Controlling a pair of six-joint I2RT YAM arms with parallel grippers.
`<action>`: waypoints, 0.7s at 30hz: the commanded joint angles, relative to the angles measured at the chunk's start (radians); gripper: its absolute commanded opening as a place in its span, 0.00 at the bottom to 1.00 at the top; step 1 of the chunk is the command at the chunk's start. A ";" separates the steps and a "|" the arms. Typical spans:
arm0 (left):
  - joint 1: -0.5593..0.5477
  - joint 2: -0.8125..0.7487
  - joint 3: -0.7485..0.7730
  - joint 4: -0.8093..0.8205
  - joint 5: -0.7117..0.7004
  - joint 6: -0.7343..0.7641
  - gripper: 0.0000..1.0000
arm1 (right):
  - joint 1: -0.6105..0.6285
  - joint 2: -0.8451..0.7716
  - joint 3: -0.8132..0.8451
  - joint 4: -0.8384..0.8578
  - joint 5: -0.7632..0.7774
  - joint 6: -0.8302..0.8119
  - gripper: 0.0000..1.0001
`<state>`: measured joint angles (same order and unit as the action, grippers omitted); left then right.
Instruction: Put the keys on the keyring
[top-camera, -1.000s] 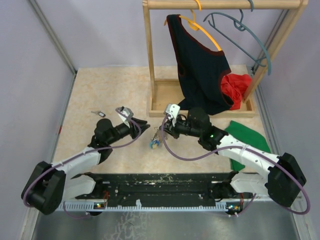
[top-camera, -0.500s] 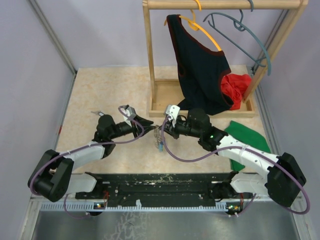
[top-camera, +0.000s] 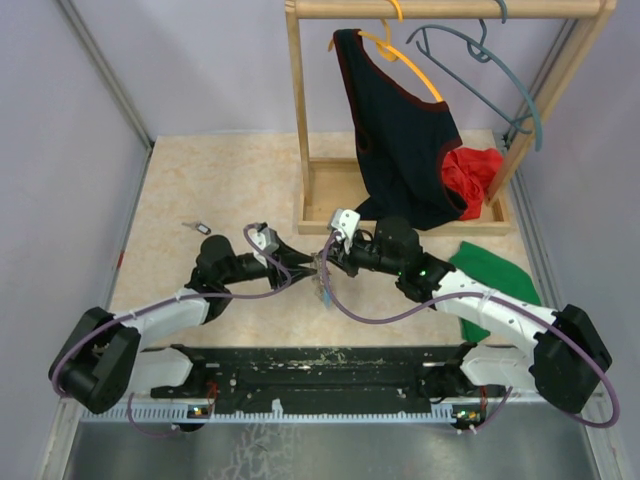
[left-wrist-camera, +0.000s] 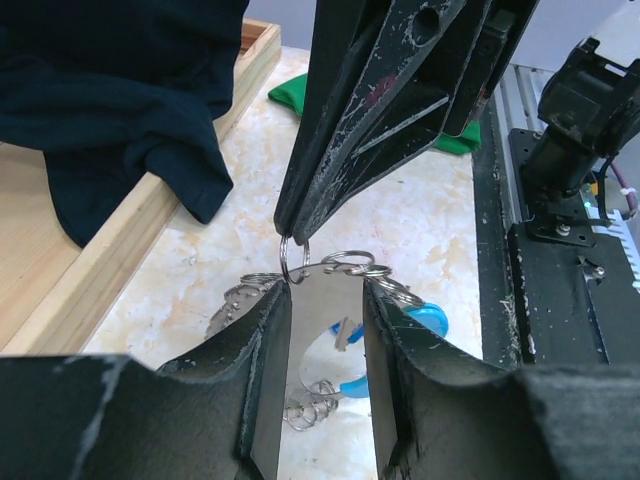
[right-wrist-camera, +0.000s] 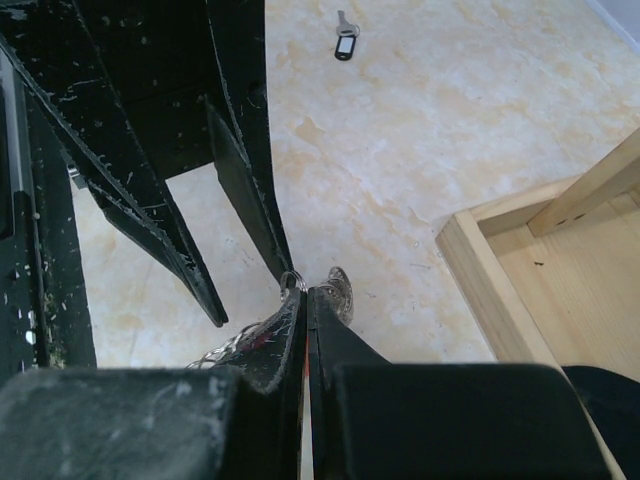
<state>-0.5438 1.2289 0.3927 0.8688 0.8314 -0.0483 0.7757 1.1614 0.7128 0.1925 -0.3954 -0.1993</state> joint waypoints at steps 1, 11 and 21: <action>-0.005 -0.042 -0.022 -0.033 -0.015 0.037 0.41 | 0.000 -0.001 0.019 0.064 -0.004 -0.013 0.00; -0.005 -0.021 -0.010 0.012 -0.080 0.026 0.39 | -0.001 -0.011 0.006 0.057 -0.060 -0.048 0.00; -0.005 -0.025 0.018 -0.014 0.025 0.128 0.39 | -0.001 -0.009 0.006 0.051 -0.094 -0.073 0.00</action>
<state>-0.5438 1.2041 0.3775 0.8516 0.7837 0.0261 0.7757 1.1614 0.7063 0.1867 -0.4503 -0.2485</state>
